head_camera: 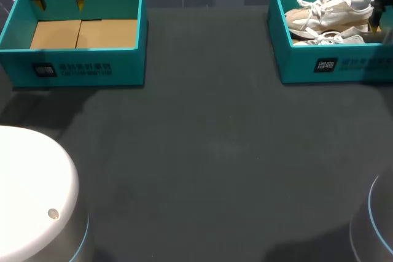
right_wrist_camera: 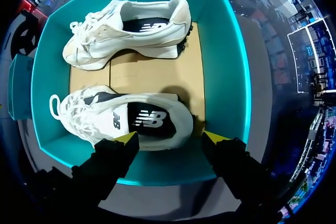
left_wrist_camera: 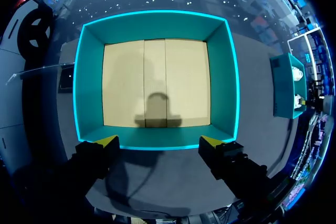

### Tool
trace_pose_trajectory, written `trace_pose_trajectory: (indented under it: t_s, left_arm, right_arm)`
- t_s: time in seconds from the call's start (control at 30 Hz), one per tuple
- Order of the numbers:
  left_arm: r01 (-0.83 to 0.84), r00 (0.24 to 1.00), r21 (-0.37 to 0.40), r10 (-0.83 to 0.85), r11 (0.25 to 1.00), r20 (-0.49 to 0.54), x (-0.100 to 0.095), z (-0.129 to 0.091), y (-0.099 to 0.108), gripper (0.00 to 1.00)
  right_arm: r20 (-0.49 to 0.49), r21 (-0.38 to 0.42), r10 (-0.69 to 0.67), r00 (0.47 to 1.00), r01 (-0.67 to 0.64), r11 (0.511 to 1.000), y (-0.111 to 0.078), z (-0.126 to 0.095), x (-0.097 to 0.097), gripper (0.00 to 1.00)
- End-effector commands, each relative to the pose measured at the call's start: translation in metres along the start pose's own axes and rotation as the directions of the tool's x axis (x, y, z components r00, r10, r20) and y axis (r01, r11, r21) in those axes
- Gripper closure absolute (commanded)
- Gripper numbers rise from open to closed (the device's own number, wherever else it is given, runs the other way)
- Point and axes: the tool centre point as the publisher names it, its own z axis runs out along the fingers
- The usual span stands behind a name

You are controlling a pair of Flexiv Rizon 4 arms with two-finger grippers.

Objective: Take the shoe out of the shoebox, open the shoe tongue, remove and reinsert the insole, then place the shoe into the shoebox

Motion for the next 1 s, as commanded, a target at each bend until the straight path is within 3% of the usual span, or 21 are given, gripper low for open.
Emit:
trace_pose_trajectory:
  t_s: [0.03,0.2,1.0]
  left_arm:
    - [0.0,1.0,0.0,0.0,1.0,0.0,0.0,0.0,0.0,0.0]
    - [0.0,1.0,0.0,0.0,1.0,0.0,0.0,0.0,0.0,0.0]
    - [0.0,1.0,0.0,0.0,1.0,0.0,0.0,0.0,0.0,0.0]
  right_arm:
    - [0.002,-0.004,0.004,1.0,-0.004,1.0,0.001,0.006,-0.006,0.22]
    - [-0.002,-0.007,0.015,1.0,-0.015,1.0,0.001,0.011,-0.012,0.18]
    - [-0.025,0.006,0.018,1.0,-0.018,1.0,0.008,0.047,-0.023,0.21]
